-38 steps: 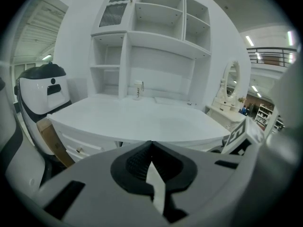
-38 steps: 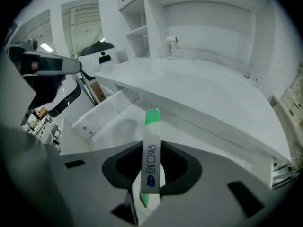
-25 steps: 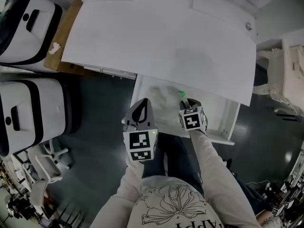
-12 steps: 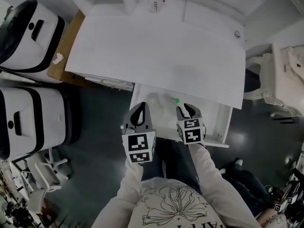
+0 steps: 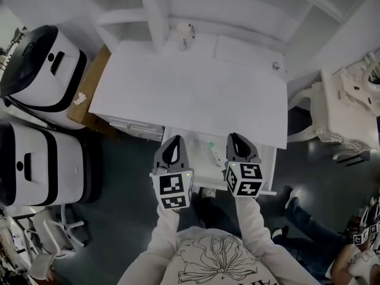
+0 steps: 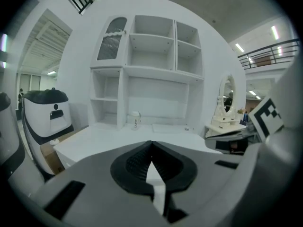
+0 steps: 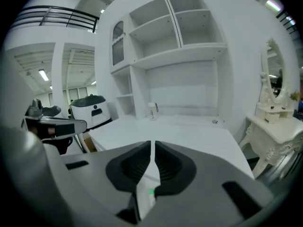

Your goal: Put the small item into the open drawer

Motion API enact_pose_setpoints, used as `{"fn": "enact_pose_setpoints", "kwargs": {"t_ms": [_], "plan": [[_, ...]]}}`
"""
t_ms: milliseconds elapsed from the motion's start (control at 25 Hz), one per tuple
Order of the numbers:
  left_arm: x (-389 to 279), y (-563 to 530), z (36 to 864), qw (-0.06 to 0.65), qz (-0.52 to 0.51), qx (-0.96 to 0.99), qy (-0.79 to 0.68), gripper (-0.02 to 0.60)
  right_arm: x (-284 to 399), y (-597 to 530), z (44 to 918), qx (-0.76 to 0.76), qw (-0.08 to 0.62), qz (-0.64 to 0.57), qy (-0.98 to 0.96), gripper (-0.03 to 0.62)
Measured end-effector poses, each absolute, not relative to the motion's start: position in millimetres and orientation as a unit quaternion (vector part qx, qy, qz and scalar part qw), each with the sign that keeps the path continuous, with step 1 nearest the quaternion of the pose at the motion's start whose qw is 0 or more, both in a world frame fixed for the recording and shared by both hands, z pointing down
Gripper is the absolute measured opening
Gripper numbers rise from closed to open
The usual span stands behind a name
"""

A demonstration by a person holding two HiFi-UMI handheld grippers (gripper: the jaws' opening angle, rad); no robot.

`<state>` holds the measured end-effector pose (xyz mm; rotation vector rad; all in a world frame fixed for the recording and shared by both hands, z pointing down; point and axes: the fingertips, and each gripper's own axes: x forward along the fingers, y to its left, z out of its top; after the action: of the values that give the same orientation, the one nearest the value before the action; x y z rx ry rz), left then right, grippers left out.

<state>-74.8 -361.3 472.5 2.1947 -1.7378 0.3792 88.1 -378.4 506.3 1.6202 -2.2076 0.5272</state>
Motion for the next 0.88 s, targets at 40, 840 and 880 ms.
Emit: {"fn": "enact_pose_setpoints", "kwargs": {"t_ms": [40, 840, 880], "plan": [[-73, -362, 465, 0.152, 0.128, 0.769, -0.608, 0.002, 91, -379, 497, 0.577, 0.166, 0.181, -0.779, 0.026], [-51, -364, 366, 0.067, 0.068, 0.783, -0.615, 0.002, 124, -371, 376, 0.611, 0.058, 0.09, -0.784, 0.014], [-51, -363, 364, 0.066, 0.068, 0.783, -0.615, 0.002, 124, -371, 374, 0.611, 0.057, 0.089, -0.785, 0.012]]}}
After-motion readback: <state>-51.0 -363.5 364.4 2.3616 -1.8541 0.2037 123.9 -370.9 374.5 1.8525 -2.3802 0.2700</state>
